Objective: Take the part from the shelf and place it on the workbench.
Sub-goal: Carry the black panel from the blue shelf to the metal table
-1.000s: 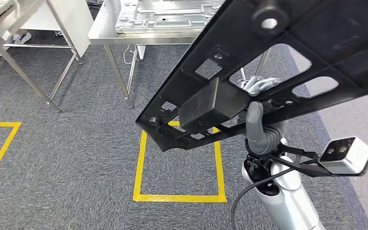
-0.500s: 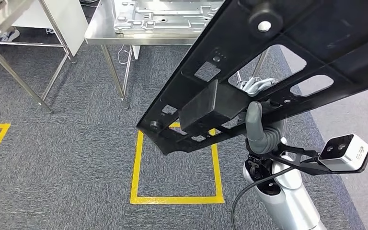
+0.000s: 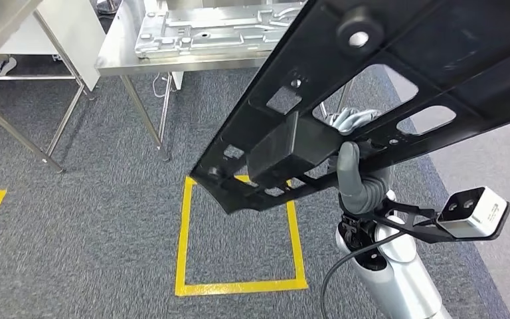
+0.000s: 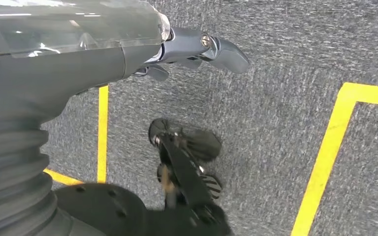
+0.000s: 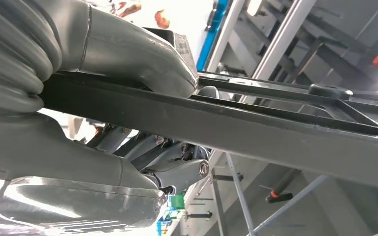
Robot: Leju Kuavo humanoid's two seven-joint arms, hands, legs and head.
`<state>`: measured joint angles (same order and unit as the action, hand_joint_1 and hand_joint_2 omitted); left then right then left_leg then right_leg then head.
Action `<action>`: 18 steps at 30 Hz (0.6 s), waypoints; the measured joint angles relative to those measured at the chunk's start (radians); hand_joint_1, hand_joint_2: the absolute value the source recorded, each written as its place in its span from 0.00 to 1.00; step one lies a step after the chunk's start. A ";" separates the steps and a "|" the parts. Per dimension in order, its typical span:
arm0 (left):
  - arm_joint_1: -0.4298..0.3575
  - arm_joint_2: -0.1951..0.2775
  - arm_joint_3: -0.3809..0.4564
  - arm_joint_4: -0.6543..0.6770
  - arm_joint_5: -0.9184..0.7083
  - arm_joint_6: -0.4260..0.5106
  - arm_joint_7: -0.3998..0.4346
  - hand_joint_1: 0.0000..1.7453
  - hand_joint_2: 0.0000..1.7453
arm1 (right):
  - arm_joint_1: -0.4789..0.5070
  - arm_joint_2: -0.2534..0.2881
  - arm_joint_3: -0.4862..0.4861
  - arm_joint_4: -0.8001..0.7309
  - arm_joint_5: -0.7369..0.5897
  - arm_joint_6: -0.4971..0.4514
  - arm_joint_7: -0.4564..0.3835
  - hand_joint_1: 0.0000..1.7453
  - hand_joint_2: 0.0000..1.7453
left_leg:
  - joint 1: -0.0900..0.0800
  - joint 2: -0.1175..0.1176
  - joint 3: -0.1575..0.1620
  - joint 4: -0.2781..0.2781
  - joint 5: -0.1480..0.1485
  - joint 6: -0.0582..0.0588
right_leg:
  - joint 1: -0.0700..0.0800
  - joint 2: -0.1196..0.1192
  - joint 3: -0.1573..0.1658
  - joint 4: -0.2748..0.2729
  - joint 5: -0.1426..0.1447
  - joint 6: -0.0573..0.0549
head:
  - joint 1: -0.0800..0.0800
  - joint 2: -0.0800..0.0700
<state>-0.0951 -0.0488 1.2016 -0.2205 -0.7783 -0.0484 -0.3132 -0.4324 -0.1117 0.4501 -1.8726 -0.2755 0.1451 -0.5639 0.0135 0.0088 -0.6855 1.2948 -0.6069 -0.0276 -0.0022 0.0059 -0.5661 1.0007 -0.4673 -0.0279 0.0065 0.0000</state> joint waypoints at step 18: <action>0.001 0.004 -0.004 0.000 -0.010 -0.003 0.002 0.00 1.00 | 0.006 0.007 -0.007 -0.006 0.049 -0.036 0.050 1.00 1.00 | 0.000 -0.011 0.199 -0.316 0.102 0.053 | -0.016 -0.001 -0.149 0.197 -0.080 0.066 | 0.012 0.000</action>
<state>-0.0945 -0.0450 1.1978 -0.2205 -0.7886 -0.0509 -0.3108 -0.4261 -0.1047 0.4430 -1.8787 -0.2269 0.1091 -0.5135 0.0133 -0.0025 -0.4867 0.9788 -0.5048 0.0250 -0.0182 0.0046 -0.7150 1.1980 -0.5469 0.0384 0.0188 0.0000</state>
